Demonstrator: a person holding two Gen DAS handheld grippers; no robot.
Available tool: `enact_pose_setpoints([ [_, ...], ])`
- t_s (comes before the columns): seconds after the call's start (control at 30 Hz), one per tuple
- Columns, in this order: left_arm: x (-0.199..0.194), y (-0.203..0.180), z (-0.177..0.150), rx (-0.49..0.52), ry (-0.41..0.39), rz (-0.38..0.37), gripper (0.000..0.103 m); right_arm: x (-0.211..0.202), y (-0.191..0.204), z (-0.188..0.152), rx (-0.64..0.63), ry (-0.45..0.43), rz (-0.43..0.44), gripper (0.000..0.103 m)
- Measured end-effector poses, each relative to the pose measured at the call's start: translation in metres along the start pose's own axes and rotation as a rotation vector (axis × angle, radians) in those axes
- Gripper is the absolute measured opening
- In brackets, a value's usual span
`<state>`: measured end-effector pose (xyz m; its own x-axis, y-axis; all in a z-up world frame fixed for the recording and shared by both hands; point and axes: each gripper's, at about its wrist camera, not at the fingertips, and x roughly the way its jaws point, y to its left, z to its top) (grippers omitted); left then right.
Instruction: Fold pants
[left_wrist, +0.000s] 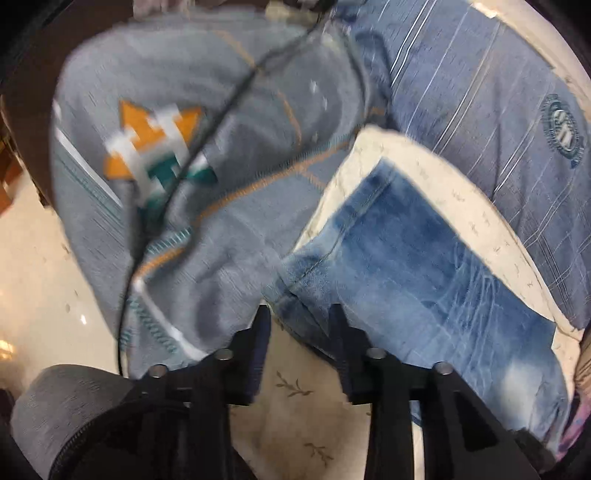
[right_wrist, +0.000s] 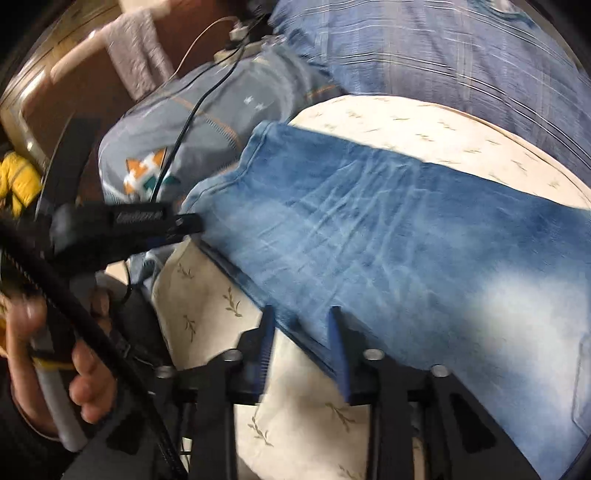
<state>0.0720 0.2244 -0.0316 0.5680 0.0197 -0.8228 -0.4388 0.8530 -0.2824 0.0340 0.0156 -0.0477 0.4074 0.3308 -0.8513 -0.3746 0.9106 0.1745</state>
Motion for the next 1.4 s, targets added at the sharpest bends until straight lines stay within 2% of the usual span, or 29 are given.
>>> enact_pose_setpoints([
  [0.1, -0.03, -0.014, -0.019, 0.103, -0.099, -0.013, 0.044, -0.021, -0.019, -0.001, 0.102, -0.023, 0.04, 0.049],
  [0.17, -0.044, -0.029, -0.032, 0.187, -0.143, -0.019, 0.05, -0.039, -0.035, -0.003, 0.179, -0.054, 0.045, 0.06],
  [0.3, -0.063, -0.06, -0.061, 0.333, -0.172, -0.071, 0.057, -0.078, -0.069, -0.013, 0.301, -0.128, 0.013, 0.064],
  [0.37, -0.067, -0.068, -0.069, 0.376, -0.164, -0.098, 0.057, -0.09, -0.082, -0.018, 0.341, -0.155, 0.002, 0.069],
  [0.53, -0.075, -0.08, -0.084, 0.458, -0.192, -0.113, 0.057, -0.116, -0.112, -0.032, 0.428, -0.213, -0.021, 0.069],
  [0.73, -0.081, -0.083, -0.09, 0.489, -0.208, -0.145, 0.059, -0.122, -0.128, -0.031, 0.479, -0.232, -0.032, 0.069],
  [0.9, -0.082, -0.084, -0.09, 0.504, -0.206, -0.156, 0.059, -0.134, -0.13, -0.03, 0.468, -0.244, -0.057, 0.069],
  [1.07, -0.087, -0.09, -0.095, 0.537, -0.209, -0.18, 0.06, -0.171, -0.148, -0.032, 0.486, -0.289, -0.103, 0.078],
  [1.23, -0.095, -0.114, -0.101, 0.578, -0.169, -0.252, 0.061, -0.211, -0.187, -0.05, 0.564, -0.322, -0.165, 0.084],
  [1.4, -0.108, -0.161, -0.112, 0.642, -0.13, -0.364, 0.065, -0.226, -0.231, -0.06, 0.609, -0.282, -0.253, 0.086],
])
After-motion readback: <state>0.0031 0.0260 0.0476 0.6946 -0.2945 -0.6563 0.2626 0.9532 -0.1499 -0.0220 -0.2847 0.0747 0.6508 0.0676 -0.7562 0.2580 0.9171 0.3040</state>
